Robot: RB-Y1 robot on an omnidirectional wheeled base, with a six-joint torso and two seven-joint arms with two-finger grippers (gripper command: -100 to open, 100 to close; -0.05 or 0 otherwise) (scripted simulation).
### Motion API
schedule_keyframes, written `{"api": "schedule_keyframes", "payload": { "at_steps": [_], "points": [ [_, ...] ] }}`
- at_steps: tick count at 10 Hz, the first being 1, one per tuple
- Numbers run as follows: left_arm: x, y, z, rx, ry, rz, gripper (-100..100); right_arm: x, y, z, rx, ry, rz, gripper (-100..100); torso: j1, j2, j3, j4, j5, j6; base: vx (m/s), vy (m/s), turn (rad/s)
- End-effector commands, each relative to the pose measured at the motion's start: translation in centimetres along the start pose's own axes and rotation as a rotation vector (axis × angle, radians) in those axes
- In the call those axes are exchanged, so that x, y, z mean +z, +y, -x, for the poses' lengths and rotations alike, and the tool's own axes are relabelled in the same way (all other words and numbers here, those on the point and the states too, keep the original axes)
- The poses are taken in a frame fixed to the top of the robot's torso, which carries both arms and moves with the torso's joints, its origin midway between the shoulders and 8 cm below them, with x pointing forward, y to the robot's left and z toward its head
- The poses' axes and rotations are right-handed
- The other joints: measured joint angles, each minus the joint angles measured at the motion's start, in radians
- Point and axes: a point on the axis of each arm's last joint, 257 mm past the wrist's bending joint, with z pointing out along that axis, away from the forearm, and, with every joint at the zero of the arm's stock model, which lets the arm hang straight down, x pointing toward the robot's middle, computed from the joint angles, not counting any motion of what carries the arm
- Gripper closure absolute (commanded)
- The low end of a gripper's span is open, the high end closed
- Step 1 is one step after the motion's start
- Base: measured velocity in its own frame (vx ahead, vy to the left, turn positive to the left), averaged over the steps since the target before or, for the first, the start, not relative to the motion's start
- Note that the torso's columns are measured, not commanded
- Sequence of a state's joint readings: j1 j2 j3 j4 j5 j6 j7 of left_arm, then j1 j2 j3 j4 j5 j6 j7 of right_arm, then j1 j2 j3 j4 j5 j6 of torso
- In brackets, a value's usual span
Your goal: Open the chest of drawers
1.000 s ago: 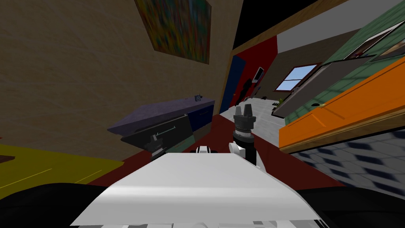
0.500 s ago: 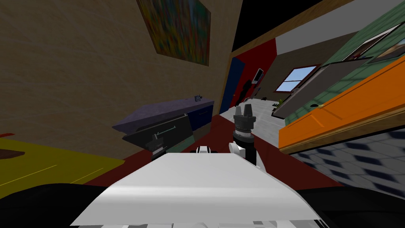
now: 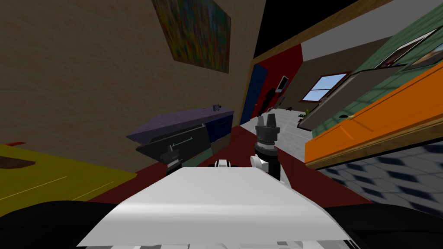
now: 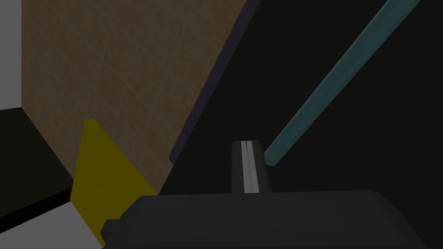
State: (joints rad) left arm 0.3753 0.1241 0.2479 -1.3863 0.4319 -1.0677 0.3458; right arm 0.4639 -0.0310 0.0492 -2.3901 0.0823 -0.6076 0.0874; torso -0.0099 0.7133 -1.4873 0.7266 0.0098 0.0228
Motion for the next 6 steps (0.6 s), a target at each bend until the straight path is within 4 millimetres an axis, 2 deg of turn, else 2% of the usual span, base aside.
{"api": "schedule_keyframes", "payload": {
  "at_steps": [1,6],
  "points": [
    [-0.81,1.69,-0.91,-0.019,0.003,0.041,-100,0.0,0.0,0.0,0.0,0.0,0.0,0,0.0,-0.001,-0.001,-0.001,0.001,0.001,0.002,0.005,0.009],
    [-0.81,1.69,-0.91,-0.019,0.003,0.041,-100,0.0,0.0,0.0,0.0,0.0,0.0,0,0.0,0.0,0.0,-0.001,0.001,0.0,-0.001,0.0,0.001]
  ]
}}
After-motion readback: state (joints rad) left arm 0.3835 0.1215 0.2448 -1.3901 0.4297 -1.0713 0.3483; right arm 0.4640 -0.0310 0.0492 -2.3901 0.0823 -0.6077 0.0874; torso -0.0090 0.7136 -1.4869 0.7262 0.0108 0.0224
